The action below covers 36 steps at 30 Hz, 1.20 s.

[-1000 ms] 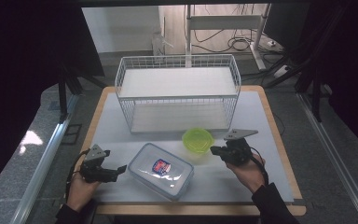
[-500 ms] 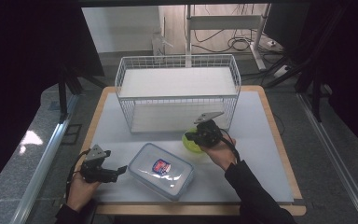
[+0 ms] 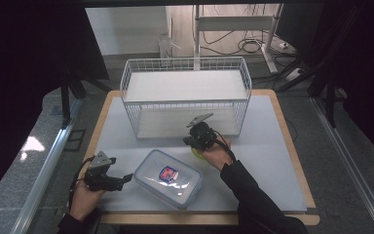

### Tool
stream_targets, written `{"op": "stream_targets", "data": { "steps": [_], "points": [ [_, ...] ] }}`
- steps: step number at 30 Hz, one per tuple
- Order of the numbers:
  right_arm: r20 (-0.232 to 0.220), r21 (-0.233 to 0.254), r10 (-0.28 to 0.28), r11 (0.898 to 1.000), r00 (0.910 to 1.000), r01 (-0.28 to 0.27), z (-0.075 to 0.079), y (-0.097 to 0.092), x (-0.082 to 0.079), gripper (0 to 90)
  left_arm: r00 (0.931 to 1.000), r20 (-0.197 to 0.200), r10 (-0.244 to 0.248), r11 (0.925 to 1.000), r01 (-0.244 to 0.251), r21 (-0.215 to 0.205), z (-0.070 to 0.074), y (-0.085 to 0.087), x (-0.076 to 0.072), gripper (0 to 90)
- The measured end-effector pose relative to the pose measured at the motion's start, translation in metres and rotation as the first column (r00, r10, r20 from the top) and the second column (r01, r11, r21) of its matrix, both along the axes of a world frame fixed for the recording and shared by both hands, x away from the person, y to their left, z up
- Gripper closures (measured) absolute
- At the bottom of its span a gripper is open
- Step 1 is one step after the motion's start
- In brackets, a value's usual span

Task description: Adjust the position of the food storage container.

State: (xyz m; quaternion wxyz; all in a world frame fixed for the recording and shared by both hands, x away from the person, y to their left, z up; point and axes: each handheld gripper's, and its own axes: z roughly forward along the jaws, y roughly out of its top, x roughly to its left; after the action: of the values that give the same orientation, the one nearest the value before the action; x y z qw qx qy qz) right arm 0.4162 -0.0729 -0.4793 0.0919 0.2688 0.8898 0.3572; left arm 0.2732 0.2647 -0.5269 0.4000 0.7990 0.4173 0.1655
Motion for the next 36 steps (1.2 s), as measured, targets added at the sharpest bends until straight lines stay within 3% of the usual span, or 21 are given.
{"op": "stream_targets", "data": {
  "steps": [4,14,24,36],
  "points": [
    [-0.017,0.012,0.008,1.0,0.9998,-0.008,0.0,-0.002,-0.001,89.7,1.0,0.0,0.0,1.0,0.0,0.001,0.0,0.0,0.0,6.7],
    [-0.017,-0.016,0.014,1.0,0.9998,-0.015,0.001,-0.015,-0.008,89.7,1.0,-0.002,-0.004,1.0,0.004,0.006,0.0,-0.001,0.0,6.8],
    [-0.035,-0.001,-0.027,1.0,0.999,0.027,0.002,-0.049,-0.016,89.7,1.0,-0.005,-0.006,0.9999,0.006,0.015,-0.001,-0.002,0.0,6.9],
    [-0.026,-0.011,-0.094,0.996,0.9952,0.094,0.003,-0.09,-0.029,89.7,1.0,-0.005,-0.008,0.9999,0.008,0.015,-0.001,-0.002,0.001,6.8]
  ]
}}
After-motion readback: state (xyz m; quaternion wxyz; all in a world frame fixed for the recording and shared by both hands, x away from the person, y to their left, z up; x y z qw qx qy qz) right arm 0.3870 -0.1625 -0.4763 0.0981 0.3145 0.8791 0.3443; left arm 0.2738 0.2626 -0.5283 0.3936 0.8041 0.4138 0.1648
